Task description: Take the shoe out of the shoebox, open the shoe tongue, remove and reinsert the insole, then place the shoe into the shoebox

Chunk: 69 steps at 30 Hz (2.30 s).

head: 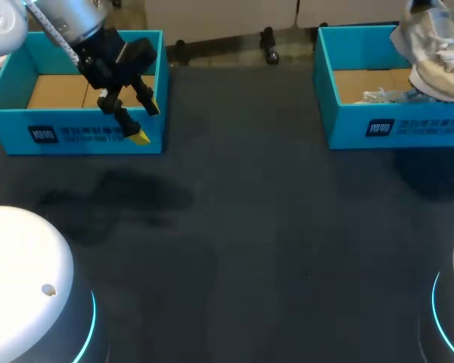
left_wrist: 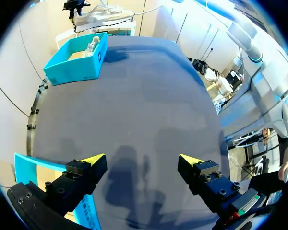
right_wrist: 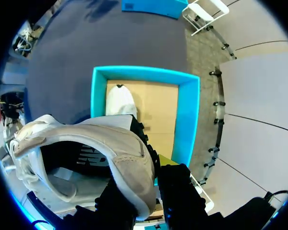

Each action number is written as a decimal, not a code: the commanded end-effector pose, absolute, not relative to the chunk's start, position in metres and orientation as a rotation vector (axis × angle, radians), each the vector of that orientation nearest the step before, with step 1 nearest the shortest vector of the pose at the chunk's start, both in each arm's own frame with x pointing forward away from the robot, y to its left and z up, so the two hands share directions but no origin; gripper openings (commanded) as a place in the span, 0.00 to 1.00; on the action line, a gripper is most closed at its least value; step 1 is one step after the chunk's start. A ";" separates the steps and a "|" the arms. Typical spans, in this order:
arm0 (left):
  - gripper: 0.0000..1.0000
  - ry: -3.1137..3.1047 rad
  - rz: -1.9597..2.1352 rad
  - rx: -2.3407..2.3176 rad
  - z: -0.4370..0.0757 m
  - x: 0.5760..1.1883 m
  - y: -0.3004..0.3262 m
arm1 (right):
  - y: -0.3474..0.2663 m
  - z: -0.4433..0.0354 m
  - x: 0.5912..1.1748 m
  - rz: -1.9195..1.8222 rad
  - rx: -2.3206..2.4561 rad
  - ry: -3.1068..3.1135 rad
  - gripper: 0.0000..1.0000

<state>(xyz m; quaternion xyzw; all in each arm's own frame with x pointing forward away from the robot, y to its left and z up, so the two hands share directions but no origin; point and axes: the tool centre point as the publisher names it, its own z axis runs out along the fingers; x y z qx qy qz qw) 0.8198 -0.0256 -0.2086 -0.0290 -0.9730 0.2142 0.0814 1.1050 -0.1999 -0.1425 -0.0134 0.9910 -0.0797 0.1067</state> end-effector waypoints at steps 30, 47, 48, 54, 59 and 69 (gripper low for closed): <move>1.00 -2.910 0.639 -0.087 -0.208 0.819 -0.025 | -0.228 -0.149 1.131 -0.172 0.007 2.926 0.00; 1.00 -2.922 0.522 0.575 -0.203 0.830 -0.023 | -0.257 -0.151 1.160 -0.194 0.458 2.884 0.00; 1.00 -2.911 0.525 0.615 -0.202 0.830 -0.023 | -0.259 -0.151 1.161 -0.203 0.492 2.876 0.00; 1.00 -2.892 0.516 0.804 -0.200 0.834 -0.025 | -0.274 -0.153 1.165 -0.189 0.742 2.799 0.00; 1.00 -2.909 0.485 0.906 -0.200 0.832 -0.026 | -0.285 -0.155 1.167 -0.161 0.922 2.723 0.00; 1.00 -2.841 0.442 1.136 -0.196 0.834 -0.021 | -0.291 -0.157 1.165 -0.206 1.201 2.581 0.00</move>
